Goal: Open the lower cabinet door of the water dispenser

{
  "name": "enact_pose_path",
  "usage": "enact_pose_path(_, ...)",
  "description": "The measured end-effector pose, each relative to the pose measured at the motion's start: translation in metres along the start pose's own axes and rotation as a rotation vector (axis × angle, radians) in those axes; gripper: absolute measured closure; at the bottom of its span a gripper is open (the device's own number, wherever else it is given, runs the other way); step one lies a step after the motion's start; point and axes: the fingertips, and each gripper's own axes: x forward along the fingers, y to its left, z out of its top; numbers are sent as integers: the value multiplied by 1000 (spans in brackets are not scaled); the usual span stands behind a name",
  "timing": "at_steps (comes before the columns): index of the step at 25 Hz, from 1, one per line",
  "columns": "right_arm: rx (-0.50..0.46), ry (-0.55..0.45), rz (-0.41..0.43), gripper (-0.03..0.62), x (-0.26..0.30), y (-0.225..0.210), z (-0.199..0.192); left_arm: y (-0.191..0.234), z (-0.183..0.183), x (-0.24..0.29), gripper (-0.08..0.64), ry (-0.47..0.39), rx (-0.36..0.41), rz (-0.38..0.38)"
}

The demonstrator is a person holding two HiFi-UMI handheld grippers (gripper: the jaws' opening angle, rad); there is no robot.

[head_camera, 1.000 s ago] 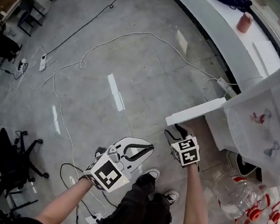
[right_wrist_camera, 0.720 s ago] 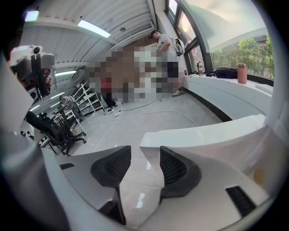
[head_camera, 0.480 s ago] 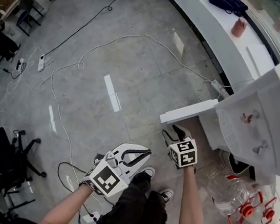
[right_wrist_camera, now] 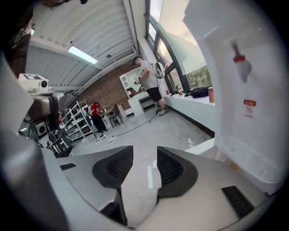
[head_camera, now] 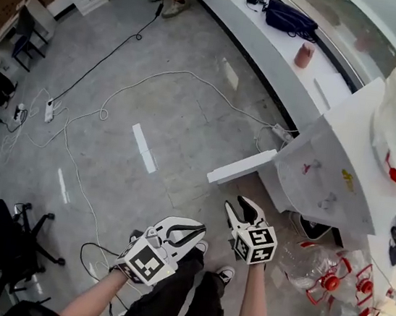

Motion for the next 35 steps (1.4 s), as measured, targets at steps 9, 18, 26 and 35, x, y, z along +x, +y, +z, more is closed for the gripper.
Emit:
enact_pose_path(9, 40, -139, -70, 442, -120, 39, 102, -16, 68, -40, 541, -27, 5, -30)
enact_pose_path(18, 49, -216, -132, 448, -220, 111, 164, -66, 126, -95, 541, -71, 56, -150)
enact_pose_path(26, 25, -265, -196, 449, -278, 163, 193, -81, 132, -139, 541, -84, 138, -210)
enact_pose_path(35, 62, -322, -217, 451, -333, 196, 182, -93, 138, -154, 541, -103, 121, -164)
